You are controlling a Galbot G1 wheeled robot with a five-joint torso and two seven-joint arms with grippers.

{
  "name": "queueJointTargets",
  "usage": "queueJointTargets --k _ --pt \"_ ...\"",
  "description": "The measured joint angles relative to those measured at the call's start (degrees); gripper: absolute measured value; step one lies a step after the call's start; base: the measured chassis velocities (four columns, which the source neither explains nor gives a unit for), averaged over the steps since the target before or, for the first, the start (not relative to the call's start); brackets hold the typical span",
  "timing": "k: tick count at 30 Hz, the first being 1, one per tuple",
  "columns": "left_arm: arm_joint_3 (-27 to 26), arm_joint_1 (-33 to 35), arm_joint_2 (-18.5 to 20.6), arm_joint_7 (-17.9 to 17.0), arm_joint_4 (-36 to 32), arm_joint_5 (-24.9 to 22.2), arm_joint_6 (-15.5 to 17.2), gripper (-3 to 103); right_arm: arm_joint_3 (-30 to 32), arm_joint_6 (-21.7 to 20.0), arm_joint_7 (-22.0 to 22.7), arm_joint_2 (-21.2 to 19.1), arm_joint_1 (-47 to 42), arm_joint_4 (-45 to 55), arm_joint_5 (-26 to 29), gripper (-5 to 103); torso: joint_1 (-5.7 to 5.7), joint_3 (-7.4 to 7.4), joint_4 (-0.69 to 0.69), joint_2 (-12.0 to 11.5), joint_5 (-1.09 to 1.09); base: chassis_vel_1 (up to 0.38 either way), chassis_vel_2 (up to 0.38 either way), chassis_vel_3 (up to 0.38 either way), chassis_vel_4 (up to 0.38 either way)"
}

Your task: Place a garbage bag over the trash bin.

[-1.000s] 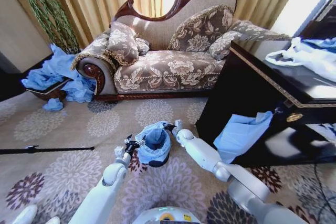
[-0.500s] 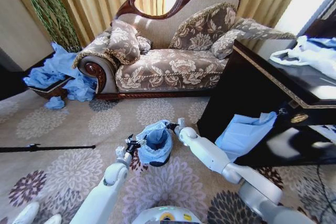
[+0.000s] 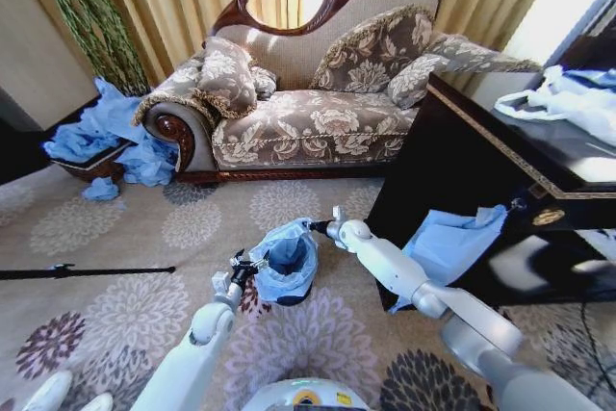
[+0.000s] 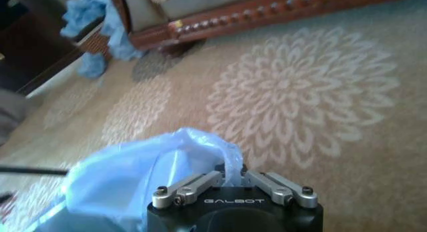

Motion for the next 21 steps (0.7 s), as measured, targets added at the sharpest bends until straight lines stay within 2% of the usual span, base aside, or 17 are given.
queueJointTargets --k 6,10,15,18,21 --pt "-0.18 0.71 0.05 0.01 -0.64 -0.25 -0.28 100 1.18 3.1 -7.77 2.93 1.01 -6.48 -6.14 0 -0.01 0.0 0.01 0.0 -0.01 0.0 0.0 0.0 0.0" --pt "-0.27 1.16 0.08 0.04 -0.76 -0.37 -0.52 100 1.59 5.47 -10.48 3.78 1.19 -9.21 -9.89 0 -0.01 -0.01 -0.01 0.01 -0.01 0.0 0.0 0.0 0.0" --pt "-0.29 1.23 0.05 0.1 -0.79 -0.41 -0.7 100 1.68 7.14 -10.82 4.62 1.16 -10.83 -12.87 0 -0.01 -0.01 -0.02 0.01 -0.01 0.0 0.0 0.0 0.0" --pt "-0.3 1.35 0.03 0.16 -0.95 -0.49 -1.05 100 2.66 9.08 -9.81 6.52 0.65 -13.54 -15.46 0 -0.01 -0.01 0.0 0.01 -0.02 0.0 0.0 0.0 0.0" --pt "-0.38 1.6 -0.01 0.17 -0.98 -0.5 -1.23 100 2.93 9.59 -8.73 6.99 0.39 -13.8 -15.79 0 -0.01 -0.01 0.0 0.01 -0.01 0.0 0.0 0.0 0.0"
